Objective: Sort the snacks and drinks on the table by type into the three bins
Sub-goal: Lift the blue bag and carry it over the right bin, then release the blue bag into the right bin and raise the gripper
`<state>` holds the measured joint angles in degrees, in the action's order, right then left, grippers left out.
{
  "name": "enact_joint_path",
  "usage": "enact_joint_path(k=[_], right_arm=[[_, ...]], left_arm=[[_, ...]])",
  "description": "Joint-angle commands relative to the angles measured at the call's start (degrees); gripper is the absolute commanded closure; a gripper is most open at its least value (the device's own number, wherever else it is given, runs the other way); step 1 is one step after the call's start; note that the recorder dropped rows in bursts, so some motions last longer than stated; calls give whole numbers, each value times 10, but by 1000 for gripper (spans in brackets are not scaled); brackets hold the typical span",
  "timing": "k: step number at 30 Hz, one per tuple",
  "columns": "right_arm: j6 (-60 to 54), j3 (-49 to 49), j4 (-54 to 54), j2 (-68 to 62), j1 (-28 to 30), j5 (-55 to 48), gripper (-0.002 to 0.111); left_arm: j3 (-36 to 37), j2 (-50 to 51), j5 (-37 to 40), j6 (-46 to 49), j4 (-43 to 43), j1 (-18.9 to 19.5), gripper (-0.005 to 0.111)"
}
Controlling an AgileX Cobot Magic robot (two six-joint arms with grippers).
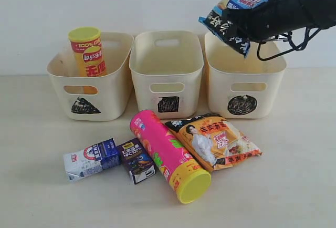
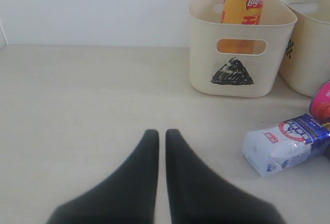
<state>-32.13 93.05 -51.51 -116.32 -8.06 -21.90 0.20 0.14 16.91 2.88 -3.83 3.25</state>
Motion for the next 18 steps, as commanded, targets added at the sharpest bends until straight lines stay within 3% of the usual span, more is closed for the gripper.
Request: enact_joint_path(k=[1, 8, 10, 12, 16, 18], right_arm=[[7, 14, 1, -12, 6, 6, 108], [9, 14, 9, -27, 11, 8, 108], [14, 14, 9, -31, 11, 4, 103], [17, 14, 13, -34, 11, -1, 88], [17, 14, 22, -35, 11, -8, 45], [17, 14, 29, -35, 12, -8, 34]], left_arm=[[-2, -1, -6, -2, -1, 2, 103], [-2, -1, -6, -2, -1, 2, 103], [-2, -1, -6, -2, -1, 2, 103], [-2, -1, -6, -2, -1, 2, 103], [-2, -1, -6, -2, -1, 2, 103], [-2, -1, -6, -2, -1, 2, 103]])
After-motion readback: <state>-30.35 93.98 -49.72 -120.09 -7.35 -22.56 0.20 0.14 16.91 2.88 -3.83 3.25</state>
